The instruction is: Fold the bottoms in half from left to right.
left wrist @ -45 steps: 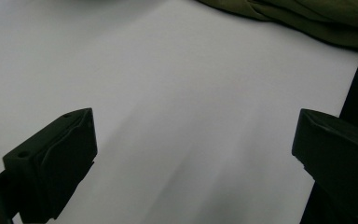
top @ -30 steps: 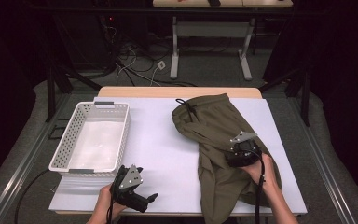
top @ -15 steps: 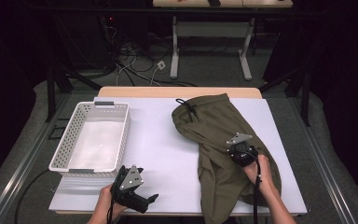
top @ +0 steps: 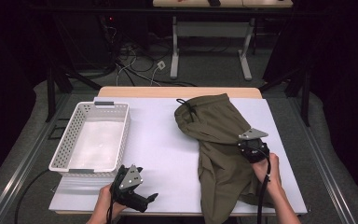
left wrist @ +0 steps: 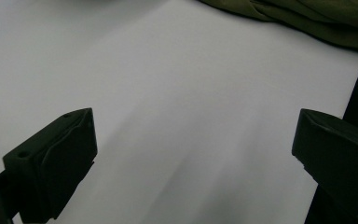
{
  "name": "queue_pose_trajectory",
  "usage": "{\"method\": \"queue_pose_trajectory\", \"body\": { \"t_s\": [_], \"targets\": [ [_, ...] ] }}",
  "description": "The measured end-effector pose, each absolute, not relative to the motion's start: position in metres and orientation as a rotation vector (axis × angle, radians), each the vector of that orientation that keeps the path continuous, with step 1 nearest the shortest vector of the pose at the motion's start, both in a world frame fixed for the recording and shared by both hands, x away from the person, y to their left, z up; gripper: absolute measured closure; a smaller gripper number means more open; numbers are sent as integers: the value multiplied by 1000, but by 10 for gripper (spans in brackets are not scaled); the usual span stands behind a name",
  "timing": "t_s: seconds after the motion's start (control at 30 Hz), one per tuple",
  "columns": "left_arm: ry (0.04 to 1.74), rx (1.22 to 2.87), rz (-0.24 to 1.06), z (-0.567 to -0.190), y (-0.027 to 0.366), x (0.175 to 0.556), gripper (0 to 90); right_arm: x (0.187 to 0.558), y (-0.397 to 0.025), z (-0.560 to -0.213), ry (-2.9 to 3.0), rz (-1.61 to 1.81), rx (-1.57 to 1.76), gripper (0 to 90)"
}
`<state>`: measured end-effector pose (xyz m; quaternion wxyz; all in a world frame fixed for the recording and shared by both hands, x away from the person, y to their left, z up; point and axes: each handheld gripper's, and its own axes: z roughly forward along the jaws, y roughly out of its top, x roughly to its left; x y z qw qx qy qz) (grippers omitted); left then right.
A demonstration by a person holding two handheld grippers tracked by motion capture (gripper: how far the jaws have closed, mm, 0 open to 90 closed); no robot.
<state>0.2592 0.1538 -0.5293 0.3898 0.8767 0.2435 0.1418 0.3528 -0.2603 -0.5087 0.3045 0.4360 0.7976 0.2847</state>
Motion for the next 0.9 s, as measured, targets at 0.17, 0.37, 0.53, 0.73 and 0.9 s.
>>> {"method": "queue_pose_trajectory", "body": {
  "t_s": [0.17,0.37,0.53,0.73,0.9],
  "targets": [
    [622,2228,361,-529,154,259,0,353,-276,-505,2046,724,1196,900],
    [619,2230,364,-530,154,260,0,357,-283,-514,2055,668,1232,900],
    [621,2228,361,-529,154,259,0,363,-280,-528,2123,633,1249,898],
    [617,2231,359,-530,153,260,0,365,-275,-536,2164,613,1248,857],
    [625,2227,362,-529,154,259,0,364,-272,-533,2177,632,1226,611]
  ]
}}
